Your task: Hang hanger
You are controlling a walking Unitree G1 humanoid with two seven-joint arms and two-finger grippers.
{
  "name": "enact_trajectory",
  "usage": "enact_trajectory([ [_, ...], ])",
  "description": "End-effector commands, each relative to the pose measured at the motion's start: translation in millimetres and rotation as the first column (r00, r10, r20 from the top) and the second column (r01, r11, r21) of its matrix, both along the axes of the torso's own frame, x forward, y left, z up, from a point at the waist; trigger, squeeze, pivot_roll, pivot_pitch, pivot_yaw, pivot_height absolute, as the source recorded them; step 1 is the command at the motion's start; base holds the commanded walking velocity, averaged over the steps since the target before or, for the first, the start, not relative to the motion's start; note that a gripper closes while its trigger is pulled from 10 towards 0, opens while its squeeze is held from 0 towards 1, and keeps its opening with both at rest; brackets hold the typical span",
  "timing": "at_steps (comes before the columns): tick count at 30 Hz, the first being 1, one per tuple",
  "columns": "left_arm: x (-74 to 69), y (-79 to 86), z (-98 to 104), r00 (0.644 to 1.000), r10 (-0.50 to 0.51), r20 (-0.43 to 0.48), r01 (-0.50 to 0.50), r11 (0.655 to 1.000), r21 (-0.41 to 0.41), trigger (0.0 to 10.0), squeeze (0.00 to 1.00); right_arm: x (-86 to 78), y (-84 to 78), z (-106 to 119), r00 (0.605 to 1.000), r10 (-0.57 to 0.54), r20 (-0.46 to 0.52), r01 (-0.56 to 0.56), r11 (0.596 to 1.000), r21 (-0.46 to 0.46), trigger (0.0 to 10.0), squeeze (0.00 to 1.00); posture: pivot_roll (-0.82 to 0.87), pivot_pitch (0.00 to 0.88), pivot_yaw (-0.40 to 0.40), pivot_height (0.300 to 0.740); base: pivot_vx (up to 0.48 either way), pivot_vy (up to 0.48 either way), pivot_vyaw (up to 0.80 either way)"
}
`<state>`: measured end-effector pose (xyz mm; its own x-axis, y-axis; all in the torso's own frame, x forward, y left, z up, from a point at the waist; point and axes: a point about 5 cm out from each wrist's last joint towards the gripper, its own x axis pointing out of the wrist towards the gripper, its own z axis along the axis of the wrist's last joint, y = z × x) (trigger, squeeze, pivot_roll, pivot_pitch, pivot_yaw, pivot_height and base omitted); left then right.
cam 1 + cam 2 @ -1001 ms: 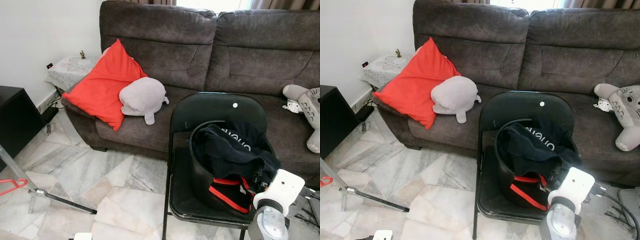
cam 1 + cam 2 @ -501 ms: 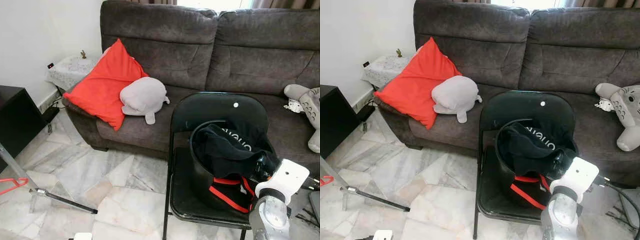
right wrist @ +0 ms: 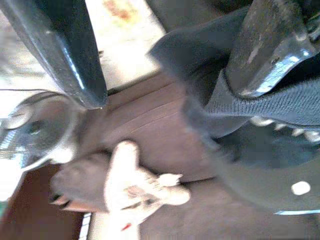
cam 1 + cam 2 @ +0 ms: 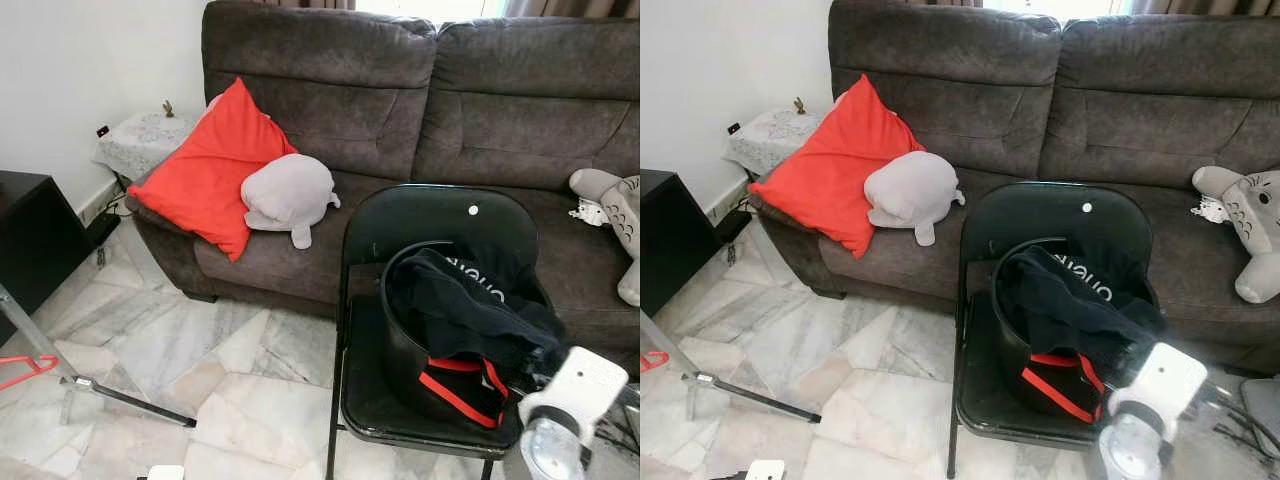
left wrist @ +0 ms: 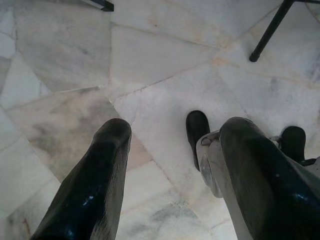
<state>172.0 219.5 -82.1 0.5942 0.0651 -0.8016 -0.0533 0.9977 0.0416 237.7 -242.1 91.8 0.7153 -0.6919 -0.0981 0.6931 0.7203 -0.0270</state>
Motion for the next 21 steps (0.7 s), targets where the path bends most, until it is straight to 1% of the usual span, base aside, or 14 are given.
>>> enact_trajectory([
  [1, -5.0, 2.9, -2.0, 1.000, -0.004, -0.026, 0.004, 1.000, 0.004, 10.0, 0.00, -6.3, -5.8, 8.3, 0.998, -0.058, 0.026, 0.059, 0.998, -0.029, 10.0, 0.00, -0.09, 0.054, 0.069, 0.740, 0.000, 0.000, 0.00],
  [5, -4.6, 2.7, -1.8, 1.000, -0.001, -0.025, 0.001, 1.000, 0.000, 10.0, 0.00, -14.4, -10.0, 20.6, 0.993, -0.087, 0.083, 0.093, 0.993, -0.077, 10.0, 0.00, -0.10, 0.055, 0.071, 0.740, 0.000, 0.000, 0.00],
  [8, -4.5, 2.8, -1.8, 1.000, -0.001, -0.025, 0.001, 1.000, 0.000, 10.0, 0.00, -13.2, -9.1, 19.0, 0.995, -0.071, 0.073, 0.076, 0.994, -0.076, 10.0, 0.00, -0.10, 0.053, 0.073, 0.740, 0.000, 0.000, 0.00],
  [11, -4.5, 3.0, -1.8, 1.000, -0.003, -0.025, 0.003, 1.000, 0.003, 10.0, 0.00, -8.6, -7.0, 15.8, 0.997, -0.046, 0.065, 0.049, 0.998, -0.051, 10.0, 0.00, -0.10, 0.052, 0.072, 0.740, 0.000, 0.000, 0.00],
  [13, -4.6, 3.4, -1.7, 1.000, -0.003, -0.025, 0.003, 1.000, 0.004, 10.0, 0.00, 1.0, -1.4, 13.8, 0.999, 0.004, 0.049, -0.003, 1.000, -0.024, 10.0, 0.00, -0.09, 0.052, 0.072, 0.740, 0.000, 0.000, 0.00],
  [14, -4.6, 3.4, -1.7, 1.000, -0.003, -0.025, 0.003, 1.000, 0.004, 10.0, 0.00, 1.0, -1.4, 13.8, 0.999, 0.004, 0.049, -0.003, 1.000, -0.024, 10.0, 0.00, -0.09, 0.052, 0.072, 0.740, 0.000, 0.000, 0.00],
  [15, -4.7, 3.5, -1.7, 1.000, -0.002, -0.025, 0.002, 1.000, 0.004, 10.0, 0.00, 5.6, 1.1, 13.1, 0.999, 0.030, 0.037, -0.030, 0.999, -0.016, 10.0, 0.00, -0.09, 0.052, 0.072, 0.740, 0.000, 0.000, 0.00],
  [16, -4.9, 3.6, -1.8, 1.000, -0.002, -0.025, 0.002, 1.000, 0.004, 10.0, 0.00, 8.8, 2.4, 13.0, 0.999, 0.038, 0.036, -0.038, 0.999, -0.012, 10.0, 0.00, -0.09, 0.051, 0.072, 0.740, 0.000, 0.000, 0.00],
  [18, -4.9, 3.7, -1.8, 1.000, -0.002, -0.025, 0.002, 1.000, 0.005, 10.0, 0.00, 9.9, 2.7, 13.0, 0.999, 0.038, 0.038, -0.038, 0.999, -0.011, 10.0, 0.00, -0.09, 0.051, 0.072, 0.740, 0.000, 0.000, 0.00],
  [19, -4.9, 3.7, -1.8, 1.000, -0.002, -0.025, 0.002, 1.000, 0.005, 10.0, 0.00, 14.2, 2.8, 12.4, 0.998, 0.044, 0.035, -0.044, 0.999, -0.004, 10.0, 0.00, -0.09, 0.053, 0.074, 0.740, 0.000, 0.000, 0.00],
  [21, -4.9, 3.5, -1.8, 1.000, -0.004, -0.026, 0.004, 1.000, 0.005, 10.0, 0.00, 17.8, 2.8, 12.2, 0.998, 0.057, 0.031, -0.057, 0.998, -0.002, 10.0, 0.00, -0.09, 0.053, 0.074, 0.740, 0.000, 0.000, 0.00],
])
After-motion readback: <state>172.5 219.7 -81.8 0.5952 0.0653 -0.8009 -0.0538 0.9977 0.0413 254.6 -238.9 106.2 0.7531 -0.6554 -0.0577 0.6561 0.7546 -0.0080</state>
